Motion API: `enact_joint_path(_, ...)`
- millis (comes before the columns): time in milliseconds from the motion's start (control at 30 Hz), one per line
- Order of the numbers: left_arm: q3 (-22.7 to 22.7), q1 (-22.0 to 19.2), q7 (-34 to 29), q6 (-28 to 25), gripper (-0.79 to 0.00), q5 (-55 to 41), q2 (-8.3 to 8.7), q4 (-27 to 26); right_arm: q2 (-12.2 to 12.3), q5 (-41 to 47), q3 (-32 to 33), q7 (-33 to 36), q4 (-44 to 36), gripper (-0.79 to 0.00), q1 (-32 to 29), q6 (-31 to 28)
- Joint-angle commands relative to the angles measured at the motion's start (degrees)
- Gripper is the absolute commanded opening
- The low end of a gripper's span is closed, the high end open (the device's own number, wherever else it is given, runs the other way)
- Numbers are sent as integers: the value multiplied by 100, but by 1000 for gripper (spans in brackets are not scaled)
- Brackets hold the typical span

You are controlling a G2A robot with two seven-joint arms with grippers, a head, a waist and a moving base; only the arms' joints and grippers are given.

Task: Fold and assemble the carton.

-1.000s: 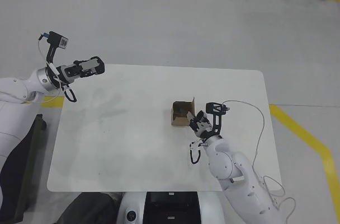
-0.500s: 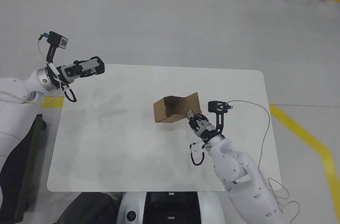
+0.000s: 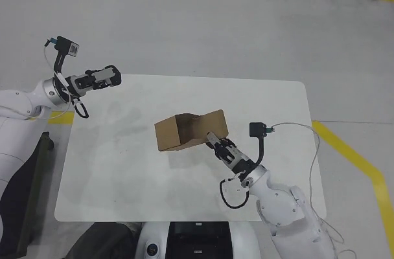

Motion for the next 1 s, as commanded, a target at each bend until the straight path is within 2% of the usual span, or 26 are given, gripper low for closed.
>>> enact_joint_path(0,-25,82,31,-41,0,115,-7,-126,4,379,60,11,-47,-785,-90,-99)
enact_joint_path(333,96,291,-913,-123,0,-99,-120,-290,0,1712,304,30,208,-785,-62,-329)
enact_joint_path(567,351,358,-929,-107,0,302,-245,-681,-15,1958,272,-126,322,-785,7,-393)
enact_joint_path(700,416,286,-1109,73,0,231,-306,-785,-15,1958,272,-126,322,-785,7,-393)
enact_joint_path(967,413,273,-1101,65,0,260,-310,-793,-15,1958,272,-126,322,-785,7,-393)
